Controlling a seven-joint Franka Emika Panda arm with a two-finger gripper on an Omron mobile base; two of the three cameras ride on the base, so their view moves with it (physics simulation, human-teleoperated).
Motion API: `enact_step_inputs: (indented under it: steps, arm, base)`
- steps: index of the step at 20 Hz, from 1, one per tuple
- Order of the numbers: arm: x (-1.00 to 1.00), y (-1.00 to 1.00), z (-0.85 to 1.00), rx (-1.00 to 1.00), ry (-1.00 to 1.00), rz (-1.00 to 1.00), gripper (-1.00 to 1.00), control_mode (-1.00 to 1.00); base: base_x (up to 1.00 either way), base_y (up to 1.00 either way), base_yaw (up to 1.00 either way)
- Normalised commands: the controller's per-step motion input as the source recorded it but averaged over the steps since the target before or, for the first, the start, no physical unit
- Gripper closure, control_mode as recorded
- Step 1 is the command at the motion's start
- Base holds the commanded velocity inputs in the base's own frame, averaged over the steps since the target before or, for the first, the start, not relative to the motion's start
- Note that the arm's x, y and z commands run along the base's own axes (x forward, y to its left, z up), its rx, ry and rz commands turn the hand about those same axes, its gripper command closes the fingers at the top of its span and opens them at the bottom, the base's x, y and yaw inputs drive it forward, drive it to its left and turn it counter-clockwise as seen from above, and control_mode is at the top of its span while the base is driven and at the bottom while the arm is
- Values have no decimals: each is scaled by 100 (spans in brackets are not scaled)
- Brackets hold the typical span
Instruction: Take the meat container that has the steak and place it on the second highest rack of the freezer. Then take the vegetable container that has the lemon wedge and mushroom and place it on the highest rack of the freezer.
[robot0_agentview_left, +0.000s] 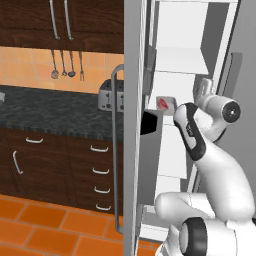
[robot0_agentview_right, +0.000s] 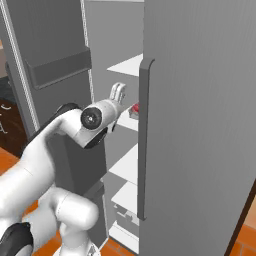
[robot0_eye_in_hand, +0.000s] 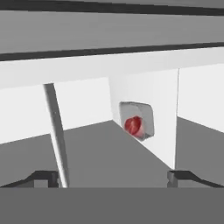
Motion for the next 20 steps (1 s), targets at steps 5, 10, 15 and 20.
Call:
enact_step_inputs:
  steps: [5,10,15,20]
  arm:
    - [-100,0,84,-6,16,0,-100,-100]
    - [-100,0,58,-6,22,0,-100,-100]
    - [-96,3,-2,-4,8,0,-100,-100]
    - [-90,5,-14,0,-1,2,-100,-100]
  base:
    - [0,0,0]
    - [0,0,0]
    - [0,0,0]
    - [0,0,0]
